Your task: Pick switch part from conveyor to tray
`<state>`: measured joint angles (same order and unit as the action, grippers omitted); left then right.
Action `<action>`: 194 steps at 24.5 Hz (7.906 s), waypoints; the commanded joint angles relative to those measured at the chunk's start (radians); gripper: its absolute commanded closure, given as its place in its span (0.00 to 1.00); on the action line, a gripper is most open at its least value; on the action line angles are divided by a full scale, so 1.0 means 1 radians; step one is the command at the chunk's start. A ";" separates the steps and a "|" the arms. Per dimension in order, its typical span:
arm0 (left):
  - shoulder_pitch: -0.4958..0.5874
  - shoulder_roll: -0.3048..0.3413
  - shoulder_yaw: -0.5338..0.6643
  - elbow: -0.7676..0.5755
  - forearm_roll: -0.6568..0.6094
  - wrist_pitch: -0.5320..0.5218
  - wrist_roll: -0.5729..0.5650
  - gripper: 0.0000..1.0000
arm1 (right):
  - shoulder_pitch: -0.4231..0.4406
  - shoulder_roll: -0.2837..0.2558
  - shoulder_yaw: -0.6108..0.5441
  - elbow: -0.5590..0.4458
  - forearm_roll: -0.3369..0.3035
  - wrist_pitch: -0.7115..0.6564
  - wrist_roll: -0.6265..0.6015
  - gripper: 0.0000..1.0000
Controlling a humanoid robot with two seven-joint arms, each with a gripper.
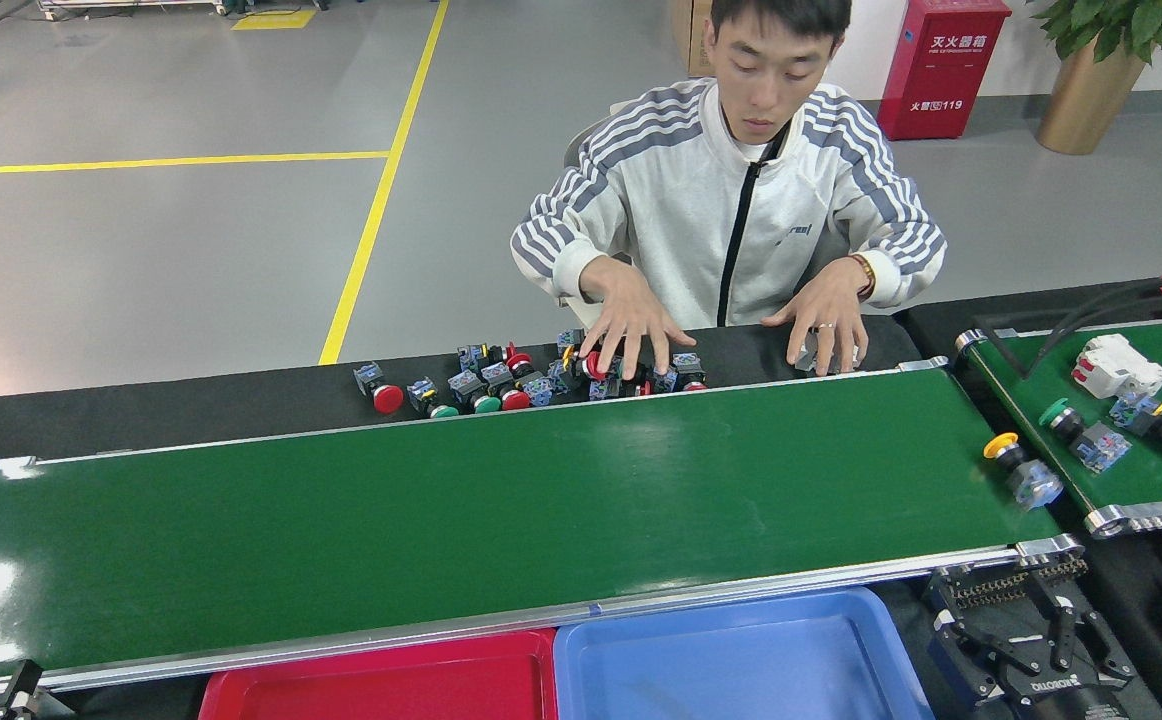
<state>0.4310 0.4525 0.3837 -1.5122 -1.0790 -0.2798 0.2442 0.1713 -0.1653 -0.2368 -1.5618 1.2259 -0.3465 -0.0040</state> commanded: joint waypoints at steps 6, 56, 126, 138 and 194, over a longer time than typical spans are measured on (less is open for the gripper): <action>-0.003 0.009 0.009 -0.006 -0.013 0.011 0.003 0.00 | -0.013 -0.011 -0.003 -0.012 0.000 0.003 0.001 0.01; -0.006 0.012 0.000 0.006 -0.019 0.053 -0.006 0.00 | -0.380 0.015 0.326 0.244 0.061 0.126 0.154 0.87; 0.000 0.020 -0.005 0.006 -0.018 0.044 -0.005 0.00 | -0.503 0.277 0.567 0.341 0.215 0.233 0.213 0.02; -0.001 0.018 -0.006 0.007 -0.018 0.044 -0.005 0.00 | -0.593 0.285 0.703 0.433 0.216 0.261 0.180 0.91; -0.729 -0.370 -0.641 0.317 -0.391 0.016 -0.287 0.00 | -0.300 0.216 0.508 0.158 0.248 0.353 0.088 0.02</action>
<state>-0.2742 0.0828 -0.2631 -1.1961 -1.4669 -0.2866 -0.0460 -0.1055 0.0433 0.2602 -1.4095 1.4732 -0.0105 0.0823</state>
